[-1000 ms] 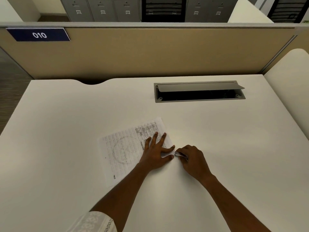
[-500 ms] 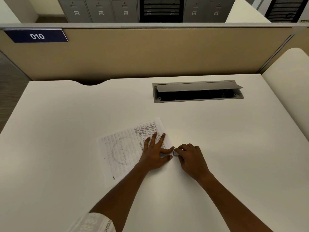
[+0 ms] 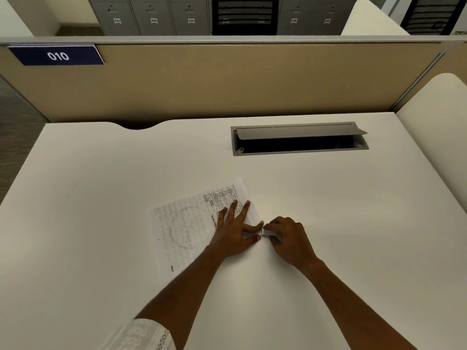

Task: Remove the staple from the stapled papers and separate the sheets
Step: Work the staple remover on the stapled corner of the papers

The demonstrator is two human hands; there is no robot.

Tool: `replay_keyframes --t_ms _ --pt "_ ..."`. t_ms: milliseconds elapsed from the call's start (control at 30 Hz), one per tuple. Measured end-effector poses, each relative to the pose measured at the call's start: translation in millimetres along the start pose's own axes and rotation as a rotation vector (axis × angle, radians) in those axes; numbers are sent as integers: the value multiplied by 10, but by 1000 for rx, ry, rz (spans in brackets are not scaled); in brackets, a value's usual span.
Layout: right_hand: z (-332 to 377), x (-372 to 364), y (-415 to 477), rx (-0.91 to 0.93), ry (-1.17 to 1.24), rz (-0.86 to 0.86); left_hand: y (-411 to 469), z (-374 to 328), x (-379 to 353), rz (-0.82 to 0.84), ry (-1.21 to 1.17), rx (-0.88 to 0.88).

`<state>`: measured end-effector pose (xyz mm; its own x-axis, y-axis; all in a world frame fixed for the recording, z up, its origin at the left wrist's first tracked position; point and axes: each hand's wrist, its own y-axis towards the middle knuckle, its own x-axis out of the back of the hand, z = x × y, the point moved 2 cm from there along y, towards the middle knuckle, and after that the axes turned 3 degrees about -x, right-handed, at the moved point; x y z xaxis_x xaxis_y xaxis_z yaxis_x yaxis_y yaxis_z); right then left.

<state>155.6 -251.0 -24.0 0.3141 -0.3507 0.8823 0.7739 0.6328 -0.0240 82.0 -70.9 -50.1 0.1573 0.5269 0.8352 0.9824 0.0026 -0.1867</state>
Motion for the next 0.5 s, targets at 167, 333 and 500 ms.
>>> replay_keyframes --t_ms 167,333,500 --pt "21 -25 -45 105 2 -10 -1 0 -7 -12 30 -10" --pt "8 46 -69 8 -30 -61 5 -1 -10 3 18 5" --pt "40 72 -83 -7 -98 -13 3 4 -6 20 18 1"
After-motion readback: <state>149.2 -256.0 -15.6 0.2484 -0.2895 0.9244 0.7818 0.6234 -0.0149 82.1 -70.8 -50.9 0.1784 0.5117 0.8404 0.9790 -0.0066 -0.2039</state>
